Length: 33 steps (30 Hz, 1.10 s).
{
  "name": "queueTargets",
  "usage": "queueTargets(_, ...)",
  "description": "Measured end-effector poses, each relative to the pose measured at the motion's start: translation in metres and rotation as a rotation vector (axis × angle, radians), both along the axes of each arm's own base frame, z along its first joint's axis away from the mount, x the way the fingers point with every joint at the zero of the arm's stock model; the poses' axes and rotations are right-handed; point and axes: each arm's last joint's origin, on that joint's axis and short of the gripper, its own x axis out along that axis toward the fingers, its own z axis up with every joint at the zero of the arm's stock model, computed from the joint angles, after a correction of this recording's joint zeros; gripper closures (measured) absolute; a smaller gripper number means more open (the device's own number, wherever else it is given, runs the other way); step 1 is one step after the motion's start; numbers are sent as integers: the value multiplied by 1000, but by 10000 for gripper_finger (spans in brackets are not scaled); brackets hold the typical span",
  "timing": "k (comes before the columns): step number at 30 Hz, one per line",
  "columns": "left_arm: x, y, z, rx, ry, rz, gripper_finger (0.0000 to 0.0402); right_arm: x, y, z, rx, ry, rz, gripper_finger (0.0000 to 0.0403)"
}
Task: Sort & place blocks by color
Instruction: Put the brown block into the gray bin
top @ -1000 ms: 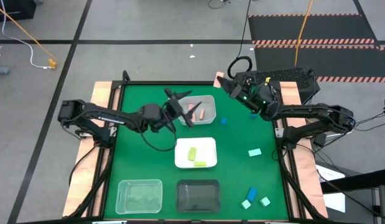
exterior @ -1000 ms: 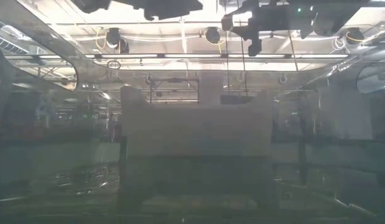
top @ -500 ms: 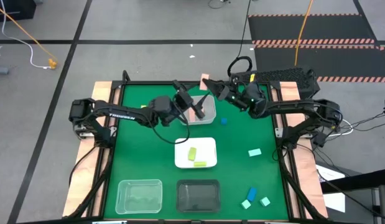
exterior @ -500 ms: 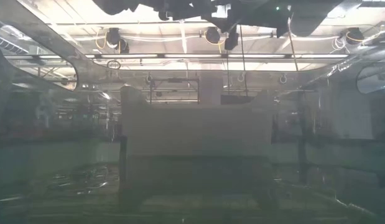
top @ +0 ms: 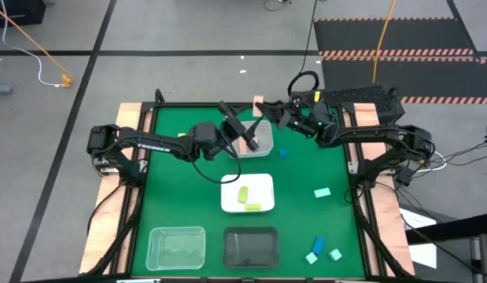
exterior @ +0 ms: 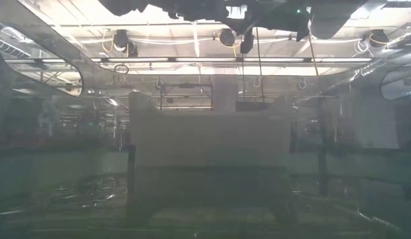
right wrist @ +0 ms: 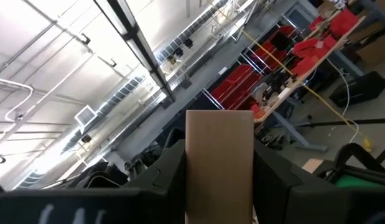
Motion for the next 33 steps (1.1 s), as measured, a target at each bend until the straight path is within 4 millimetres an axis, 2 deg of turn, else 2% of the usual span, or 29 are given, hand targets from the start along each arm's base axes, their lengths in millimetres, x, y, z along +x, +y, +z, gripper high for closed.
queueTargets(11, 0, 0, 0, -3, -1, 10, 231, 0, 1, -1, -18, 11, 31, 284)
queueTargets(22, 1, -1, -5, 14, 47, 13, 277, 2, -1, -8, -42, 89, 49, 252)
queueTargets(29, 1, 2, -6, 7, 67, 46, 337, 2, -4, -12, -6, 132, 51, 266)
queueTargets(33, 1, 4, -6, 8, 68, 50, 354, 0, -7, -11, -1, 126, 48, 273)
